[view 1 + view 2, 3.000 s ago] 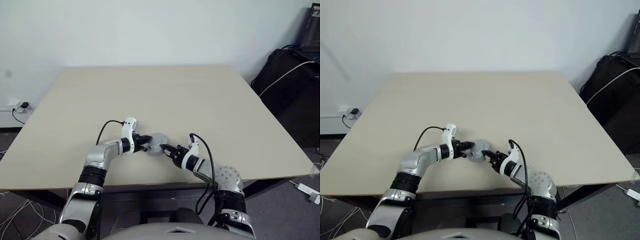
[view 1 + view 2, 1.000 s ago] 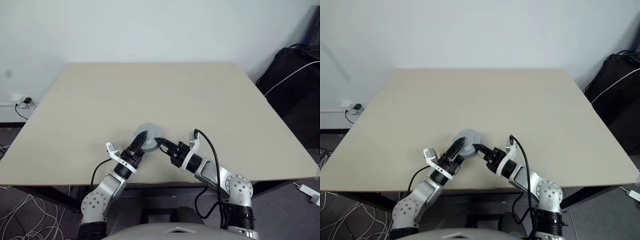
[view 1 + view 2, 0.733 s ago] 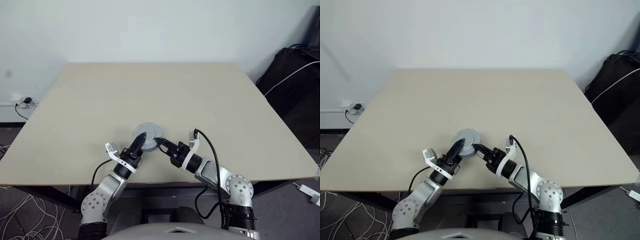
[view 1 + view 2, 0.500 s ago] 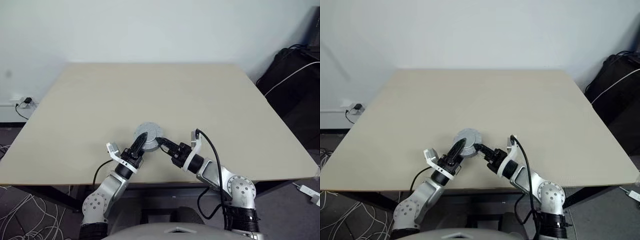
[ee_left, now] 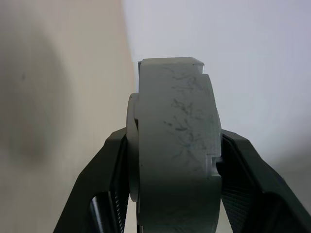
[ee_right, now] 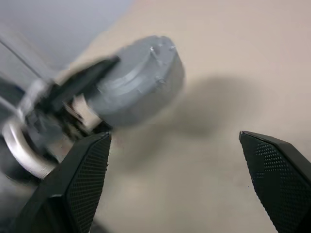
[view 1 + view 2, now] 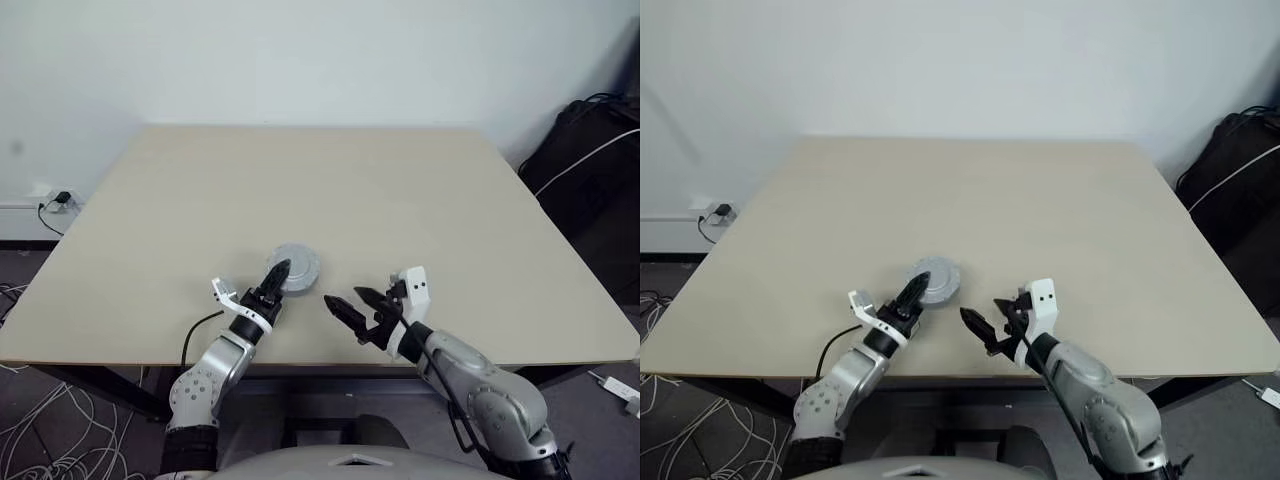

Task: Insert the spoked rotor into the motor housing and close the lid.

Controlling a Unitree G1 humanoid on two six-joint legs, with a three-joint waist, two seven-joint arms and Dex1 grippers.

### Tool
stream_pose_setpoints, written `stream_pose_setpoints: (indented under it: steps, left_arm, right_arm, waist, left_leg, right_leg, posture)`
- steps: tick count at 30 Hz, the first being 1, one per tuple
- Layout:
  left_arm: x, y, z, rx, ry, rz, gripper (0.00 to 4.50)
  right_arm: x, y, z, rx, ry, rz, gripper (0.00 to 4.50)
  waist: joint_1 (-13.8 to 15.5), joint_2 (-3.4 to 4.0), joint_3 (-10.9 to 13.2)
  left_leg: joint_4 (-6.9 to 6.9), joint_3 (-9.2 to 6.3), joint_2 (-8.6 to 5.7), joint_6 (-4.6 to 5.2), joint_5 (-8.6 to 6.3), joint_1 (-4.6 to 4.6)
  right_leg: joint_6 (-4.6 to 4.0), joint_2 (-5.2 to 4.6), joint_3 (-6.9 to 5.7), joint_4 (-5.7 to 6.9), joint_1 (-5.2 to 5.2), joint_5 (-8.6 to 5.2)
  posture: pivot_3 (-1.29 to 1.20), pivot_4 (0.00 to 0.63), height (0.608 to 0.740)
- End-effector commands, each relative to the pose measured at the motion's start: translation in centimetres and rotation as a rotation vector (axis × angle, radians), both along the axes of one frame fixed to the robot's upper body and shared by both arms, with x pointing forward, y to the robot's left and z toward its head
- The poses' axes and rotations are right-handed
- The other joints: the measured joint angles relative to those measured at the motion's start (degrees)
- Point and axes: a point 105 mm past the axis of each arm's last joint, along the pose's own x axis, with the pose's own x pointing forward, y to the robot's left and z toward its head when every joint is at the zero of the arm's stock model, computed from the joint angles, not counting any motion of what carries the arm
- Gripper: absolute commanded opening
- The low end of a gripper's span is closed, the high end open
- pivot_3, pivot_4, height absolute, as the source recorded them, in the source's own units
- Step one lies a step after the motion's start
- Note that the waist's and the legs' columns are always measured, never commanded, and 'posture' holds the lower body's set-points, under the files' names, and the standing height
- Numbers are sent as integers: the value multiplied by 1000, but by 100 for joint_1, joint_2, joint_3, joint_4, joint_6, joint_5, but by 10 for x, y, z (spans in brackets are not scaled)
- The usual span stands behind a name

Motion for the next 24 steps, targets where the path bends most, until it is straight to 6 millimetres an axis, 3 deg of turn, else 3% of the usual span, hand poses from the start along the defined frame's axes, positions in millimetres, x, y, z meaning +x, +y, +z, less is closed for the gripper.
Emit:
stream_pose_setpoints:
  steps: [1, 6, 13, 18, 24]
  left_arm:
    - [23, -12, 14, -26, -39, 39, 2135]
    - [56, -4, 7, 53, 3, 133, 2130]
    - [90, 3, 3, 119, 47, 183, 2118]
    - [108, 7, 2, 160, 74, 211, 2118]
    - [118, 14, -12, 248, 165, 264, 2118]
  right_arm:
    - [-3, 3, 8, -75, -200, 36, 4500]
    - [-6, -8, -9, -185, -263, 18, 4500]
    - [-4, -25, -18, -302, -356, -94, 4500]
    - [-4, -27, -22, -304, -336, -114, 4500]
    - [-5, -27, -25, -309, -309, -110, 4500]
  waist:
    - [15, -4, 0]
    - [66, -31, 11]
    - [122, -48, 15]
    - [118, -57, 21]
    - [119, -58, 21]
  left_leg:
    - [4, 0, 0, 0, 1, 1]
    - [38, -2, 2, 4, 1, 3]
    - [59, -1, -10, 10, -3, 0]
    - [56, -1, -10, -13, 11, -6]
    - [54, -1, -9, -9, 9, -6]
  right_leg:
    - [3, 1, 0, 0, 3, 2]
    - [27, 4, -2, 6, 19, 19]
    - [53, -12, 4, -6, 33, 40]
    - [52, -9, 5, -1, 20, 40]
    - [50, -9, 7, 1, 18, 39]
  posture:
    - [0, 0, 740]
    - [0, 0, 740]
    - [0, 0, 740]
    - [0, 0, 740]
    - [0, 0, 740]
